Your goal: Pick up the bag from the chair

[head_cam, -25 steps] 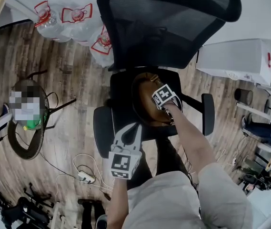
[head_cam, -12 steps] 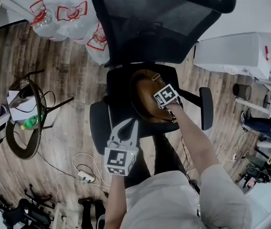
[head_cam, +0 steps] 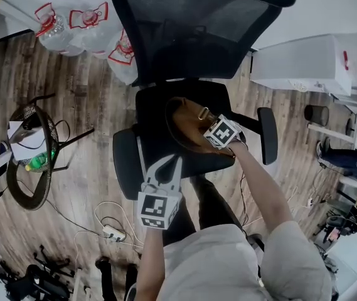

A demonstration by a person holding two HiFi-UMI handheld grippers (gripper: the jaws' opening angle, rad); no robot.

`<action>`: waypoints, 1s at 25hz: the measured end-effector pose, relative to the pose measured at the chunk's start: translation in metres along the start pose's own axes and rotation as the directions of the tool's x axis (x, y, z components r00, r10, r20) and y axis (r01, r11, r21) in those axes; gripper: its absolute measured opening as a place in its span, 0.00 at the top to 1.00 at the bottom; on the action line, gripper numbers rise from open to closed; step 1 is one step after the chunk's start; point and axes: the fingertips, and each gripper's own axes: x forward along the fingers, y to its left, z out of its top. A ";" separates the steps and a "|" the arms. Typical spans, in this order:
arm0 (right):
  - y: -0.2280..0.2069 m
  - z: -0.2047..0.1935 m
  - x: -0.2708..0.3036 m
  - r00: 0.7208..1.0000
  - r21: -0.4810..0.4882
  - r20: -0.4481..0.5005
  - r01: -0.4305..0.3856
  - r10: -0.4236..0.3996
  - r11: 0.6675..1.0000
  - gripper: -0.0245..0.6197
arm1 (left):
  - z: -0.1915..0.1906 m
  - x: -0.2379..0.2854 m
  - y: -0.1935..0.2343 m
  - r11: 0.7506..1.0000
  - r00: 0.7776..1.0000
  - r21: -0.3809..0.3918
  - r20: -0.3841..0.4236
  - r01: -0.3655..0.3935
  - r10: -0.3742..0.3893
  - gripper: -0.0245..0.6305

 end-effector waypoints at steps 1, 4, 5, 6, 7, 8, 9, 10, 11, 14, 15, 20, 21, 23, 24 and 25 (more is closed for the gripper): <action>0.002 0.000 -0.005 1.000 -0.015 0.004 0.006 -0.006 1.000 0.72 | 0.000 -0.001 0.000 1.000 1.000 0.008 0.002 0.000 0.000 0.95; 0.011 0.001 -0.020 1.000 -0.048 0.025 0.017 -0.016 0.999 0.72 | 0.001 -0.002 -0.004 1.000 1.000 0.015 0.000 0.009 -0.009 0.95; 0.014 0.000 -0.026 0.999 -0.056 0.033 0.019 -0.017 0.998 0.72 | 0.001 -0.002 -0.007 1.000 1.000 0.014 -0.001 0.013 -0.013 0.95; 0.017 -0.001 -0.032 0.999 -0.066 0.038 0.022 -0.019 0.998 0.73 | 0.001 -0.003 -0.010 1.000 1.000 0.016 -0.002 0.015 -0.015 0.95; 0.019 -0.002 -0.038 0.999 -0.078 0.040 0.026 -0.023 0.997 0.73 | 0.000 -0.004 -0.012 1.000 1.000 0.020 -0.002 0.016 -0.016 0.95; 0.022 -0.005 -0.044 0.999 -0.091 0.038 0.030 -0.027 0.995 0.73 | 0.000 -0.005 -0.015 1.000 1.000 0.026 -0.002 0.016 -0.016 0.95; 0.025 -0.007 -0.051 0.999 -0.103 0.033 0.032 -0.029 0.994 0.73 | -0.001 -0.006 -0.017 0.999 1.000 0.034 -0.001 0.014 -0.014 0.95; 0.028 -0.010 -0.058 0.999 -0.115 0.029 0.034 -0.031 0.993 0.73 | 0.000 -0.008 -0.019 0.999 1.000 0.040 0.003 0.012 -0.012 0.95; 0.029 -0.011 -0.065 0.999 -0.130 0.029 0.038 -0.035 0.991 0.73 | 0.000 -0.009 -0.021 0.999 1.000 0.044 0.006 0.011 -0.011 0.95; 0.036 -0.013 -0.084 0.998 -0.183 0.044 0.052 -0.045 0.982 0.73 | 0.003 -0.014 -0.028 0.999 1.000 0.043 0.012 0.010 -0.011 0.95; 0.040 -0.015 -0.090 0.998 -0.197 0.046 0.050 -0.042 0.979 0.74 | 0.004 -0.016 -0.032 0.999 1.000 0.046 0.013 0.009 -0.010 0.95; 0.057 -0.023 -0.127 0.999 -0.270 0.039 0.040 -0.031 0.962 0.74 | 0.003 -0.027 -0.055 0.996 1.000 0.088 0.026 -0.006 0.004 0.95; 0.062 -0.024 -0.137 0.999 -0.287 0.032 0.039 -0.031 0.957 0.74 | 0.002 -0.030 -0.062 0.996 1.000 0.090 0.025 -0.008 0.006 0.95; 0.073 -0.028 -0.157 1.000 -0.324 0.016 0.031 -0.027 0.946 0.74 | 0.000 -0.035 -0.076 0.996 1.000 0.092 0.025 -0.015 0.013 0.95; 0.078 -0.030 -0.166 1.000 -0.344 0.006 0.025 -0.025 0.939 0.74 | -0.001 -0.038 -0.083 0.995 1.000 0.094 0.026 -0.019 0.017 0.95; 0.084 -0.033 -0.174 1.000 -0.363 -0.003 0.020 -0.023 0.932 0.74 | -0.003 -0.041 -0.089 0.995 0.999 0.096 0.028 -0.023 0.020 0.95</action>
